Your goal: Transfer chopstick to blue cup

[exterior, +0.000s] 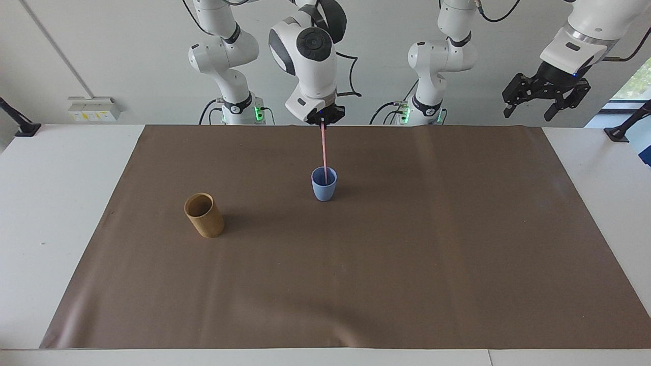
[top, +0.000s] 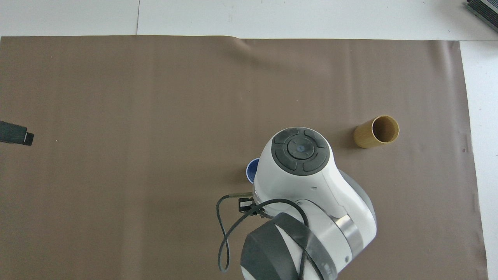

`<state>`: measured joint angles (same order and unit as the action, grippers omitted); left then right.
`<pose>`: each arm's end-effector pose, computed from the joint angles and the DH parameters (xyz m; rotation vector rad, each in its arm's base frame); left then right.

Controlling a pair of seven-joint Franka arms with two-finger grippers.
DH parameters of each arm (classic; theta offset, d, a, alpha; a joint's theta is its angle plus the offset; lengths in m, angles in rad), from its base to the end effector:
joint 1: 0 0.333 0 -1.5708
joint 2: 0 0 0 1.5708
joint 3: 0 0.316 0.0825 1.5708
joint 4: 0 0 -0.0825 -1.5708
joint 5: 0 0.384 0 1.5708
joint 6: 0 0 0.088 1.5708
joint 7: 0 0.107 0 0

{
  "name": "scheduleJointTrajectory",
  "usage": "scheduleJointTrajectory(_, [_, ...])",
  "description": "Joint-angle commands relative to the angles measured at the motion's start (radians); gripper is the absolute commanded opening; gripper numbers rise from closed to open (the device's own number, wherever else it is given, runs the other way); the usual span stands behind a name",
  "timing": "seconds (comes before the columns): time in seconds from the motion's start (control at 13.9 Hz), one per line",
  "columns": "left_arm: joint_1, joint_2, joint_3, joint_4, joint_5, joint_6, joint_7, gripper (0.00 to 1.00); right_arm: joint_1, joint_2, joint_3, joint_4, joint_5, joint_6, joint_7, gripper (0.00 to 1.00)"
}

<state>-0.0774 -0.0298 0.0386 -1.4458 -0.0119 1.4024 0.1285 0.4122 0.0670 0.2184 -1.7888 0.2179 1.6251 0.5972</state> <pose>0.5258 -0.0214 0.6838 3.1168 -0.2644 -0.0204 0.4382 0.3440 0.4932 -3.0464 0.0037 0.4904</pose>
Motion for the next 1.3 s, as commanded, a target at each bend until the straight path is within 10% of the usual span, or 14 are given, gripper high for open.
scheduleJointTrajectory(0.0, [0.011, -0.015, -0.008, -0.015, 0.015, 0.017, 0.01, 1.0, -0.013, -0.01, 0.006, -0.008, 0.011, 0.006, 0.006, 1.0])
scheduleJointTrajectory(1.23, [0.01, -0.015, -0.008, -0.015, 0.015, 0.015, 0.01, 1.0, -0.224, -0.082, -0.01, 0.258, -0.255, 0.004, -0.108, 1.0])
